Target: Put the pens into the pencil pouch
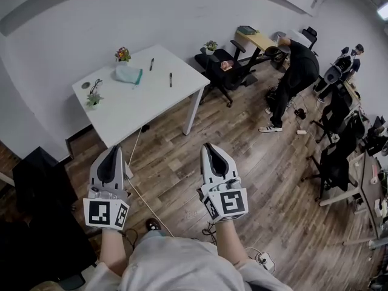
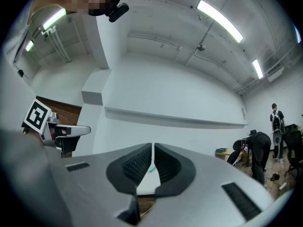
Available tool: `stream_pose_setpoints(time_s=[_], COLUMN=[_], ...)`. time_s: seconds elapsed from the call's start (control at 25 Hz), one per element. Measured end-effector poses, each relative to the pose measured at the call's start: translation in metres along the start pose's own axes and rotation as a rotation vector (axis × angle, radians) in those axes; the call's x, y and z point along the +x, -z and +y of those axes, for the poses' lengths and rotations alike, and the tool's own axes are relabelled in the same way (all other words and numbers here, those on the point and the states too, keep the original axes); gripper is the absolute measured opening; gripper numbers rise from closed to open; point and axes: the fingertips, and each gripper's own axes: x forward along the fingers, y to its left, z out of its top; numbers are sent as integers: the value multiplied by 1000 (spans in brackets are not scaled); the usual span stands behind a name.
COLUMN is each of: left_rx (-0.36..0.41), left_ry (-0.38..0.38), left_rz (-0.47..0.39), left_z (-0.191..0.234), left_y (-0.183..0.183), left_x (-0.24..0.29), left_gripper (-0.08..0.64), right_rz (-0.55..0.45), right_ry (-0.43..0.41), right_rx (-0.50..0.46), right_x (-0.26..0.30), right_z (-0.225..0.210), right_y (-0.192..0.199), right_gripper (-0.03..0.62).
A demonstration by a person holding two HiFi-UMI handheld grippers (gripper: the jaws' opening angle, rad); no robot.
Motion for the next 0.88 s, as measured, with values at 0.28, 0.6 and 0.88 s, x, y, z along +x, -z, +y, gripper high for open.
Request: stream_pose_setpoints(time_s=[0.28,0.6,0.88], left_rx=[13,-21,-35], left_ry=[48,85,84], left_rz=[-4,20,24], left_z=[47,64,76], left_y=[5,28,46], left_x=[31,63,110], left_gripper=[26,26,26], right_rz=[-23,29,40], right_ry=[48,69,56], right_rx=[14,5,3], right_x=[47,72,118], right_z=[16,17,-7], right_y=[6,26,41], right_gripper=[34,34,34])
